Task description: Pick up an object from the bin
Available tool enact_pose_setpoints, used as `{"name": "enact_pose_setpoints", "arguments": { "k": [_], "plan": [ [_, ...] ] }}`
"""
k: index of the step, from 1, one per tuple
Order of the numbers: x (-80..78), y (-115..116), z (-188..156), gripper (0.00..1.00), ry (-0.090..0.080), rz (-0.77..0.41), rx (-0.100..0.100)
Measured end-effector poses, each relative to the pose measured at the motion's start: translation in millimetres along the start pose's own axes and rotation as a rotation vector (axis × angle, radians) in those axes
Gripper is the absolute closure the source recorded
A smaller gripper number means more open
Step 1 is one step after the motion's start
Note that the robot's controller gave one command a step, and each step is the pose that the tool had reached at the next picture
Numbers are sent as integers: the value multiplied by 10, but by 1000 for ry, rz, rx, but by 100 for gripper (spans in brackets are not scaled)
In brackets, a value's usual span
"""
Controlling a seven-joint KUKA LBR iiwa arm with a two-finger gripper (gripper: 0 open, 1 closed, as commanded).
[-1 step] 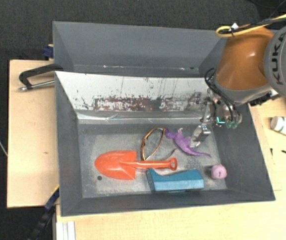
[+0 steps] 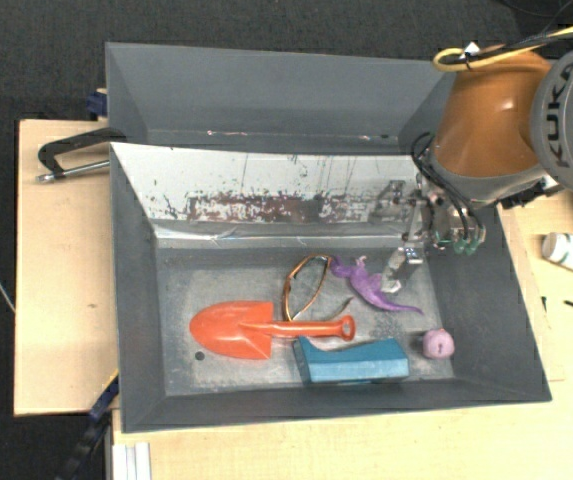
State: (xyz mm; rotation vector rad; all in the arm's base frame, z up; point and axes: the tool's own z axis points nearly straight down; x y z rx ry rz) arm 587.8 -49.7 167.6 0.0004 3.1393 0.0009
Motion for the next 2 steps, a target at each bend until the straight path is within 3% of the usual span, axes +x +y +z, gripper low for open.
{"name": "enact_pose_setpoints", "arguments": {
  "k": [1,2],
  "plan": [
    [76,1,601,0,-2,127,-1],
    [171,-26,429,0,0,293,0]
  ]
}}
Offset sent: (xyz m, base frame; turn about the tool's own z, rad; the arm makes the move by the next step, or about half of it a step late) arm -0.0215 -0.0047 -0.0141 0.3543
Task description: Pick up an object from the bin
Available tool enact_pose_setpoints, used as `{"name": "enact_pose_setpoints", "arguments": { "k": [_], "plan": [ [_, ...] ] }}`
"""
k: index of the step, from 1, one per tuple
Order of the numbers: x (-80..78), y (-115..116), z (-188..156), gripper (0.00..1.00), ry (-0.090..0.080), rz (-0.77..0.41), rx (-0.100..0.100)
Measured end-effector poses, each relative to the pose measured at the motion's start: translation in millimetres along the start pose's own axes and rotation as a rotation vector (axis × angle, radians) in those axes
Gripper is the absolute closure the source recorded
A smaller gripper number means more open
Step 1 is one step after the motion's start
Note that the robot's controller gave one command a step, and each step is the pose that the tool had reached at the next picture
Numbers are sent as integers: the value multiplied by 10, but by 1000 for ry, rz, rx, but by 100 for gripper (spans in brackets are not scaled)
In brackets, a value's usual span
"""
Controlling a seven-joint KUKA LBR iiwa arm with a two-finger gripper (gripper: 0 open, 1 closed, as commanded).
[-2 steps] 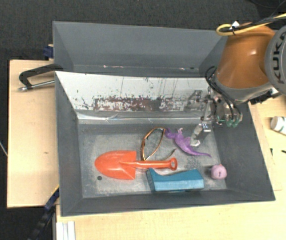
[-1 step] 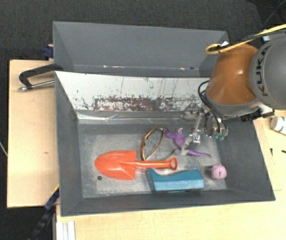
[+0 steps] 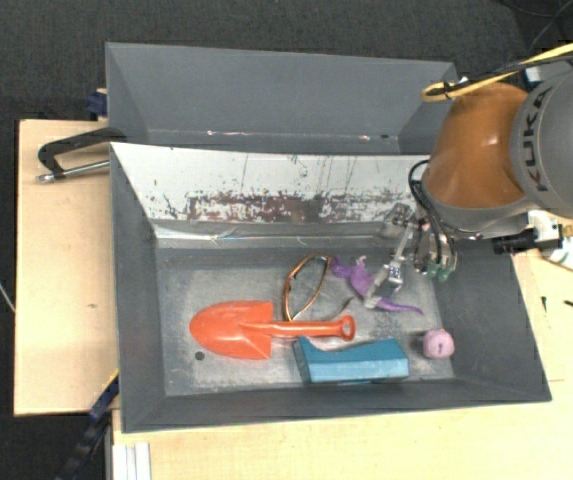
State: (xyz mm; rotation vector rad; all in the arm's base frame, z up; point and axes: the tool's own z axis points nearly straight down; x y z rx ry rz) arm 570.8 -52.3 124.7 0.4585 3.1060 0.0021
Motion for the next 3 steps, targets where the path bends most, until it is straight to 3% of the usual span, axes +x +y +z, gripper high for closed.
{"name": "enact_pose_setpoints", "arguments": {
  "k": [1,2,3],
  "plan": [
    [-16,16,-74,0,-4,-2,0],
    [89,157,533,0,-7,49,-1],
    [96,171,492,100,-1,45,-2]
  ]
}}
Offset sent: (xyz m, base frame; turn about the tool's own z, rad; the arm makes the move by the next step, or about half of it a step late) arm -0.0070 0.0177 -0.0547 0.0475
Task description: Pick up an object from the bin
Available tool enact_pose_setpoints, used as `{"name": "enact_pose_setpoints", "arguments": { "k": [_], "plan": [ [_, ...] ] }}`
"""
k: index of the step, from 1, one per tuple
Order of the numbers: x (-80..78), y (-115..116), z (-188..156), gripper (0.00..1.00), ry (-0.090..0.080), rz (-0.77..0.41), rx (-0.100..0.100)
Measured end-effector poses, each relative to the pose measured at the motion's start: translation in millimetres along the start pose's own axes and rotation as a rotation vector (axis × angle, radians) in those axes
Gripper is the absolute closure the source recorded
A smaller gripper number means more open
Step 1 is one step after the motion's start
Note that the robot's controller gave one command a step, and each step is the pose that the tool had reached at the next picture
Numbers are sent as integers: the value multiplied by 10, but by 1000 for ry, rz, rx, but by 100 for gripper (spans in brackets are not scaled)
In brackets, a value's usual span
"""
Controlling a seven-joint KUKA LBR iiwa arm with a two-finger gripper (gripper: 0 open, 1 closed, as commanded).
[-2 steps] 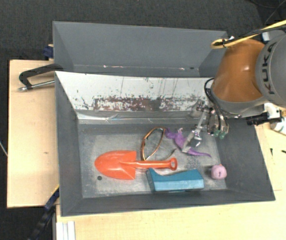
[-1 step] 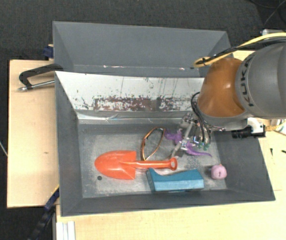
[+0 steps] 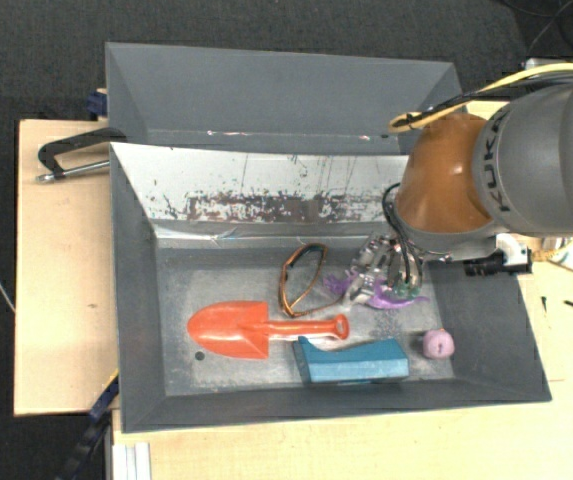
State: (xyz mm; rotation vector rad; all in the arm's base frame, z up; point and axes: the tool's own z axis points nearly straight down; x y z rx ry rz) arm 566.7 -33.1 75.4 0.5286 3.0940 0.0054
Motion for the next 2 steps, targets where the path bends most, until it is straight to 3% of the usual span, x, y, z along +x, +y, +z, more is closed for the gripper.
{"name": "enact_pose_setpoints", "arguments": {
  "k": [2],
  "plan": [
    [11,-2,-35,100,1,0,1]
  ]
}}
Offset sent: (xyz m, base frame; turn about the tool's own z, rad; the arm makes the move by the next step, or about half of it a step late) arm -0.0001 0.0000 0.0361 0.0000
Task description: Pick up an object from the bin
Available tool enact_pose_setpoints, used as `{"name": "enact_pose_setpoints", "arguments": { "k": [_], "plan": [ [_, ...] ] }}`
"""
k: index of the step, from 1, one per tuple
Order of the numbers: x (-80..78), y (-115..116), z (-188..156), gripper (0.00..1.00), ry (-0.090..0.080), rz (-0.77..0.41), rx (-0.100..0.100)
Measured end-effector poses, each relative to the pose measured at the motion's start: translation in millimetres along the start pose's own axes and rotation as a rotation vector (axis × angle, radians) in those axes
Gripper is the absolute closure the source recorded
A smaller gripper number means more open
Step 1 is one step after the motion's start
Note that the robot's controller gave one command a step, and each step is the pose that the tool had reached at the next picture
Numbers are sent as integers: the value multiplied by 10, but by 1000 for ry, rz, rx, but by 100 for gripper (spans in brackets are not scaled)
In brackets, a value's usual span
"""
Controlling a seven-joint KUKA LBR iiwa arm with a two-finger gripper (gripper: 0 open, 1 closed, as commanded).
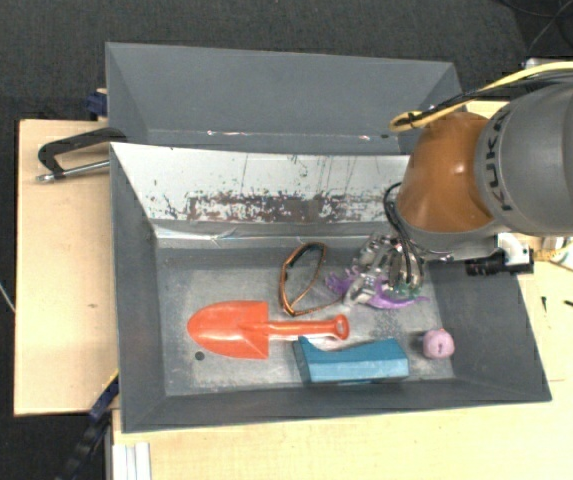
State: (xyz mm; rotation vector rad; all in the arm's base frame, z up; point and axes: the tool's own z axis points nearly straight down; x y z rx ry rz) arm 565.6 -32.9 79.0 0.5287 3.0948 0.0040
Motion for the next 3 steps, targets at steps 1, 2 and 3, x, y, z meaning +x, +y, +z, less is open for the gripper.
{"name": "enact_pose_setpoints", "arguments": {
  "k": [1,2,3],
  "plan": [
    [2,-4,-110,100,-1,1,1],
    [-7,-1,-216,100,-3,0,0],
    [-8,1,-293,100,-4,0,0]
  ]
}}
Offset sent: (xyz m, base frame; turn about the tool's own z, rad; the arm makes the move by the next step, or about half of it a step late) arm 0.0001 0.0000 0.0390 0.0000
